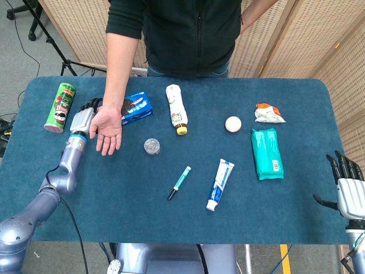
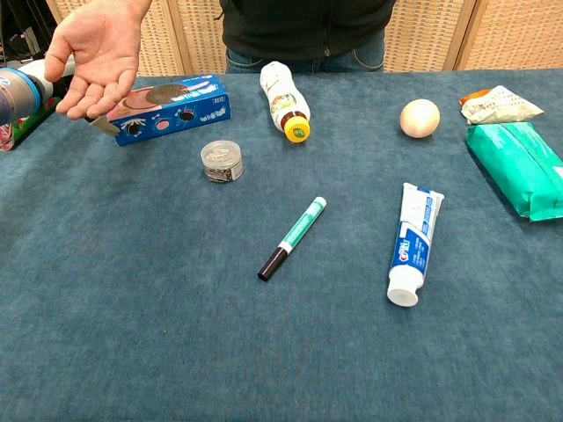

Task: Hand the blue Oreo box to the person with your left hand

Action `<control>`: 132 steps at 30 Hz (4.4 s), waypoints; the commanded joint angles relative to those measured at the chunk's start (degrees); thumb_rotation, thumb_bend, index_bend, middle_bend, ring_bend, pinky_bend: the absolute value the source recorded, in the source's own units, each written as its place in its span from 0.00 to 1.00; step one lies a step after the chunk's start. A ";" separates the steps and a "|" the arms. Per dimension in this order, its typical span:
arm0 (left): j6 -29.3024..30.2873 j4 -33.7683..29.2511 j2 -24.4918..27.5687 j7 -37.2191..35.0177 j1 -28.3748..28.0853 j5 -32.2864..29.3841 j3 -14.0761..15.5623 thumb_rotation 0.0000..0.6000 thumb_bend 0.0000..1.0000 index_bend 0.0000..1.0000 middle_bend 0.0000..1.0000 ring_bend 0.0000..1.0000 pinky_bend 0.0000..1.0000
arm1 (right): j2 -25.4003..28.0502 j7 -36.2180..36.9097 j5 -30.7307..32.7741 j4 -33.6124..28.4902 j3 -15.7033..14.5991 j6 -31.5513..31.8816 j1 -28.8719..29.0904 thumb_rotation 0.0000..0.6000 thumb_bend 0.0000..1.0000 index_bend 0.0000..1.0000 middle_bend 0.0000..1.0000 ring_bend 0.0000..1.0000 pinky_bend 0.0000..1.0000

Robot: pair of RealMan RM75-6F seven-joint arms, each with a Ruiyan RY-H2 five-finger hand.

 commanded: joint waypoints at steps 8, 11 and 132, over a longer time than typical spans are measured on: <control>-5.23 8.39 -4.86 1.33 -3.79 -1.25 -1.01 1.00 0.02 0.06 0.04 0.00 0.10 | -0.26 -0.40 0.61 0.17 0.24 -0.65 0.38 1.00 0.00 0.00 0.00 0.00 0.07; -4.06 10.05 -5.94 2.42 -4.27 -1.94 -1.75 1.00 0.11 0.29 0.25 0.12 0.28 | -0.23 -0.43 0.55 0.03 0.24 -0.58 0.38 1.00 0.00 0.00 0.00 0.00 0.07; 43.10 -40.91 35.05 -39.35 26.11 18.32 7.98 1.00 0.09 0.06 0.00 0.00 0.00 | 1.11 -1.35 -4.34 -4.81 -2.35 0.68 -0.12 1.00 0.00 0.00 0.00 0.00 0.07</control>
